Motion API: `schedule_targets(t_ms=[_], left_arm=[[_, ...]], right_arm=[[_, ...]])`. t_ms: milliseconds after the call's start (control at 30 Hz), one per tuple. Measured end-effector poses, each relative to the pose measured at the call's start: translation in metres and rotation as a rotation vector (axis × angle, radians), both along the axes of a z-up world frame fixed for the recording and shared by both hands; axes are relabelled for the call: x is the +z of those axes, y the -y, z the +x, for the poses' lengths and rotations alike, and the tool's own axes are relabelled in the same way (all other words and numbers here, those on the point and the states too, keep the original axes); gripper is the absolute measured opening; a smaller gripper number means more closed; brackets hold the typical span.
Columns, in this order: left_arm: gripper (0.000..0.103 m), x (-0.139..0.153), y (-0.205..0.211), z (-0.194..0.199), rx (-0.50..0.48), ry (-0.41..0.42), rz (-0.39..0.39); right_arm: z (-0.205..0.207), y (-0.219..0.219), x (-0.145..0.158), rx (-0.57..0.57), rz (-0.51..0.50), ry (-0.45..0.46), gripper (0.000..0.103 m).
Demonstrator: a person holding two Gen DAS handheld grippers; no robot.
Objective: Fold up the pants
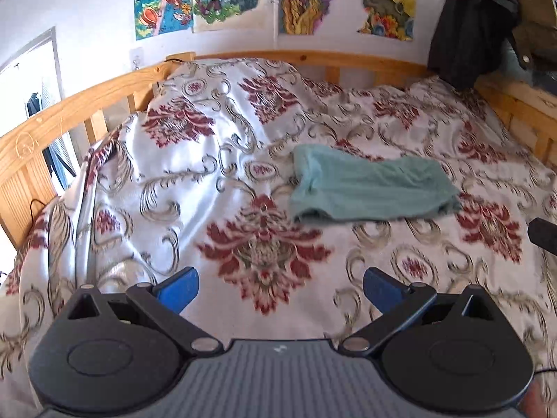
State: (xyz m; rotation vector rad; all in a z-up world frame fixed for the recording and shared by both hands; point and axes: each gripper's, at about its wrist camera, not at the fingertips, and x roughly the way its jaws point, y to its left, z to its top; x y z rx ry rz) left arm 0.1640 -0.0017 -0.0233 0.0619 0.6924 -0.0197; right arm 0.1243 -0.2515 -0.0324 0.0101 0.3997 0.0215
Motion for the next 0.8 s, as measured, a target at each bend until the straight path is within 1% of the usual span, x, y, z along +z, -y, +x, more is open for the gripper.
schedule_targets(t_ms=[100, 167, 267, 400, 800], left_arm=[[0.103, -0.003, 0.005, -0.008, 0.004, -0.009, 0.016], [0.103, -0.006, 0.008, -0.013, -0.001, -0.002, 0.025], [0.103, -0.010, 0.014, -0.014, -0.018, -0.005, 0.058], [0.103, -0.013, 0.019, -0.014, -0.030, -0.003, 0.102], [0.103, -0.020, 0.016, -0.007, -0.024, -0.038, 0.096]], right_arm=[[-0.010, 0.003, -0.009, -0.007, -0.011, -0.013, 0.102], [-0.011, 0.007, -0.011, -0.012, 0.008, -0.024, 0.102], [-0.010, 0.010, -0.014, -0.017, 0.035, -0.033, 0.102], [-0.008, 0.011, -0.018, -0.015, 0.033, -0.047, 0.102], [-0.001, 0.012, -0.026, -0.016, 0.041, -0.084, 0.102]])
